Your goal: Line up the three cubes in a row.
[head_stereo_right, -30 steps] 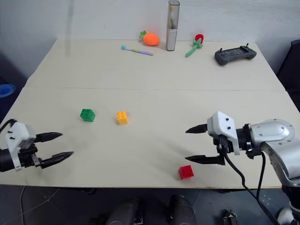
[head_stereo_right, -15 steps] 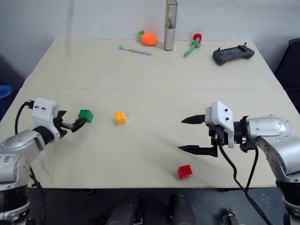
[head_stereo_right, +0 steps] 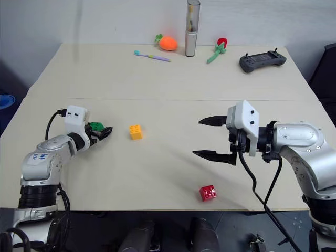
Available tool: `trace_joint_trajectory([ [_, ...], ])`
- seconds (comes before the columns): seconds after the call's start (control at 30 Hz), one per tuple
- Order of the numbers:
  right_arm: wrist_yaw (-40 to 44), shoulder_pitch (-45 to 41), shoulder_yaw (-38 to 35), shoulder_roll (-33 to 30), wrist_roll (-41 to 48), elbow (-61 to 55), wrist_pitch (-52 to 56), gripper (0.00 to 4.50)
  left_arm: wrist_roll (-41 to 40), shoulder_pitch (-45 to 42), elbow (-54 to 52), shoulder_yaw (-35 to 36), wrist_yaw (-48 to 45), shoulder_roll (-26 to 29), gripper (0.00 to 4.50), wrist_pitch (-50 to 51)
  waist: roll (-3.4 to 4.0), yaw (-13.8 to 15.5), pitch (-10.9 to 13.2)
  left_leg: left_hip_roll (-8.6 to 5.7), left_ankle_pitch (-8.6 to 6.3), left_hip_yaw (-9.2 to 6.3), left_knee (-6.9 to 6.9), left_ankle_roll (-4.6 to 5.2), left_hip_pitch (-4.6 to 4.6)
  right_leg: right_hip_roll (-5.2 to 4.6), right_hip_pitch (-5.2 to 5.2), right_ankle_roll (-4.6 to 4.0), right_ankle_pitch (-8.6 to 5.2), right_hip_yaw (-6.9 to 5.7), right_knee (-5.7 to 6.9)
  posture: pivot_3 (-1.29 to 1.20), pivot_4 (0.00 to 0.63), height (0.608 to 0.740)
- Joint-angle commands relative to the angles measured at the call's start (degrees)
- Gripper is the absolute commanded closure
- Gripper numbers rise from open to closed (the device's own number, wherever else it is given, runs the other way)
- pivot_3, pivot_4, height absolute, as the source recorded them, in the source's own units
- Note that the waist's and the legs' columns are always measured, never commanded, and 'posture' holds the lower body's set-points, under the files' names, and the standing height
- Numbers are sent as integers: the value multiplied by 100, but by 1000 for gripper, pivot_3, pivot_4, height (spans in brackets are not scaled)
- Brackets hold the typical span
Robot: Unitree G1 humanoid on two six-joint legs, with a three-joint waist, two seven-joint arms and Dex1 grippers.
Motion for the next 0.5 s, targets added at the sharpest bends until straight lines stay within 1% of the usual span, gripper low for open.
trace_joint_trajectory([
  [0.03, -42, -55, -58, 41, 37, -123, -79, 0, 65, -103, -86, 29, -17, 69, 1757, -41, 0, -1, 0, 0, 1, 0, 0, 0, 0, 0, 0, 0, 0, 0, 0, 0, 150, 740],
  [0.17, -32, -57, -40, 33, -3, -88, -114, 0, 44, -35, -106, 149, -55, 197, 2957, 42, 0, 1, 0, 0, 2, -1, 0, 0, 0, -1, 0, 0, 0, 0, 1, 0, 150, 740],
  [0.27, 2, -39, -27, 12, -60, -34, -169, 0, -30, -17, -97, 266, -182, 341, 2965, 57, 0, 0, 0, 0, 2, -1, 0, 0, 0, -1, 0, 0, 0, 0, 1, 0, 150, 740],
  [0.33, 76, 8, -31, -30, -78, -6, -204, 0, -234, 44, -173, 313, -625, 514, 2965, -59, 0, -3, 0, 0, 2, -1, 0, 0, 0, 0, 0, 0, 0, 0, 0, 0, 150, 740],
  [0.43, 287, 123, -59, -131, -74, 21, -258, 0, -699, 412, -751, 35, -2077, 1027, 2965, -492, 0, -9, 0, 1, 1, -1, -1, -1, 0, 0, -1, 0, 0, 0, -1, 0, 150, 740],
  [0.5, 494, 258, -72, -222, -107, 47, -357, 0, -797, 803, -1272, -254, -3100, 1492, 2965, -1104, 0, -14, 0, 1, -1, 0, -3, -4, -1, 0, -1, 0, 0, 1, -10, 0, 150, 740],
])
